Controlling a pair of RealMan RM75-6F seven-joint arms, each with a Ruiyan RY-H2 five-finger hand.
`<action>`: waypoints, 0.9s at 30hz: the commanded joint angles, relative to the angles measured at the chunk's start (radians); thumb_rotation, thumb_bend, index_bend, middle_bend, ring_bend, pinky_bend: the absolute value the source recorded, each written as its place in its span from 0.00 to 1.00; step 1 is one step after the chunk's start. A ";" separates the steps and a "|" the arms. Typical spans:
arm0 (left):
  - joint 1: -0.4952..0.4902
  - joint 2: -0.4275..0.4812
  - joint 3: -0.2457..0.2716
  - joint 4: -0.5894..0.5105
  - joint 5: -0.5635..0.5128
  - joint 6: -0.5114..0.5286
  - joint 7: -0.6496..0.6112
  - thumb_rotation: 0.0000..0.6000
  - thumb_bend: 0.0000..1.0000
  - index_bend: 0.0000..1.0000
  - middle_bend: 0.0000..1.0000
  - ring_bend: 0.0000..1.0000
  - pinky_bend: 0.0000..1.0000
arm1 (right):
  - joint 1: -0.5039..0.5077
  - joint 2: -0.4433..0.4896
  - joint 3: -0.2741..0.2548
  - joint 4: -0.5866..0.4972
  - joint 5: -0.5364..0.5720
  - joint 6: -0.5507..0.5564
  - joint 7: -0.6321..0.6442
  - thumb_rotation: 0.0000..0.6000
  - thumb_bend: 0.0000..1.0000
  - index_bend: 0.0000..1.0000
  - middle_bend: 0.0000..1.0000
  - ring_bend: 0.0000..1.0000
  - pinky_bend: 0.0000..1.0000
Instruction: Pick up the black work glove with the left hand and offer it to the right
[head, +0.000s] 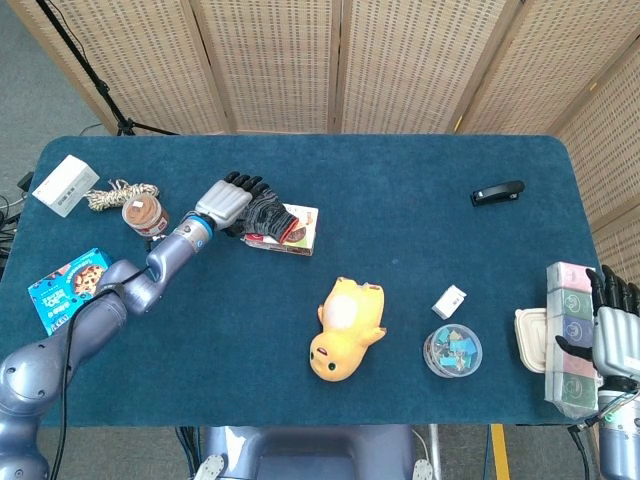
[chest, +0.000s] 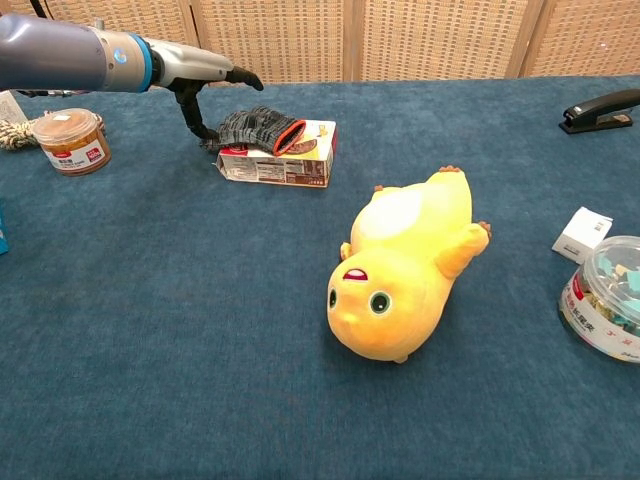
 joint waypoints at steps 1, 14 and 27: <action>-0.037 -0.044 0.010 0.054 -0.003 -0.028 -0.038 1.00 0.32 0.00 0.00 0.00 0.00 | 0.001 -0.001 0.001 0.001 0.003 0.001 0.000 1.00 0.00 0.03 0.00 0.00 0.00; -0.102 -0.135 0.044 0.174 -0.005 -0.098 -0.071 1.00 0.36 0.00 0.00 0.00 0.02 | -0.007 0.026 -0.009 -0.026 -0.022 0.007 0.048 1.00 0.00 0.03 0.00 0.00 0.00; -0.085 -0.168 0.038 0.218 -0.038 -0.054 -0.042 1.00 0.47 0.35 0.33 0.35 0.48 | -0.018 0.040 -0.018 -0.045 -0.050 0.037 0.062 1.00 0.00 0.03 0.00 0.00 0.00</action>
